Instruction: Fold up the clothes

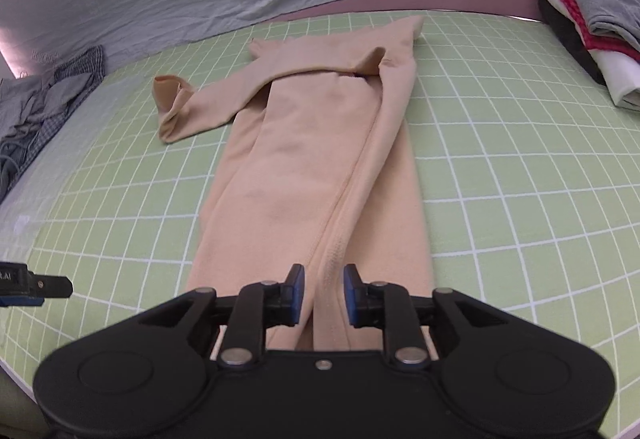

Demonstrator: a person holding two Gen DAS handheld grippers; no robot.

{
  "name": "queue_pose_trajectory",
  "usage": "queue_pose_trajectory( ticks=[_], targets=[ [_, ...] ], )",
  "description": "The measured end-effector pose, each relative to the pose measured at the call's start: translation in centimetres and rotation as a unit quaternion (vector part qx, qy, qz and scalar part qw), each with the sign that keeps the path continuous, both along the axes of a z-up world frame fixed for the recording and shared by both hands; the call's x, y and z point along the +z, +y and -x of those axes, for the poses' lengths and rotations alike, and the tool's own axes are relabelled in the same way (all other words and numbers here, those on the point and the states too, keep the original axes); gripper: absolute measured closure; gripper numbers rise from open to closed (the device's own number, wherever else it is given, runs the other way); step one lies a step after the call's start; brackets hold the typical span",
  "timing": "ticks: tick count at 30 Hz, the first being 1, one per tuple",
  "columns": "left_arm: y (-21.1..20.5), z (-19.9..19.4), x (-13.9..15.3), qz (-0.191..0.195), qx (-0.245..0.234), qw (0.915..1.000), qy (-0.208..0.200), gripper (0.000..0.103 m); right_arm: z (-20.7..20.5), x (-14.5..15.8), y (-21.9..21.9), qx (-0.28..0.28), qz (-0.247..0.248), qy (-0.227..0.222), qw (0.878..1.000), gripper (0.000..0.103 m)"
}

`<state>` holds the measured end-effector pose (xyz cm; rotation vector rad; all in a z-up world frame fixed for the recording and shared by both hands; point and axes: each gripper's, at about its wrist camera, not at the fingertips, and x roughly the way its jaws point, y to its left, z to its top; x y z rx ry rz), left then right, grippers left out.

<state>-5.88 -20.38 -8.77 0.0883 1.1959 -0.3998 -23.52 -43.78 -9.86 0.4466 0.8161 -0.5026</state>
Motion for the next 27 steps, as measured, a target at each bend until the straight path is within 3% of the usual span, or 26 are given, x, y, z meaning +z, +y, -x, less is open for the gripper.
queue_pose_trajectory(
  ticks=[2,4,12,20,27],
  targets=[
    [-0.2,0.2,-0.1,-0.002,-0.006,1.0000,0.000,0.038,1.0,0.5,-0.9,-0.033,-0.003,-0.017,0.999,0.082],
    [-0.5,0.5,-0.2,-0.006,-0.012,0.9999,0.003,0.037,1.4,0.0,-1.8,-0.052,-0.011,-0.006,0.999,0.083],
    [-1.9,0.9,-0.4,-0.011,-0.017,0.9998,0.003,0.032,1.4,-2.5,-0.8,-0.022,-0.004,0.063,0.998,0.084],
    [-4.1,-0.5,0.0,0.000,-0.005,1.0000,-0.007,0.032,-0.4,-0.7,-3.5,-0.016,0.042,0.044,0.998,0.073],
    [-6.6,-4.2,0.2,0.008,0.023,0.9995,-0.020,0.031,-3.9,0.6,-7.1,-0.004,0.084,0.023,0.996,0.066]
  ],
)
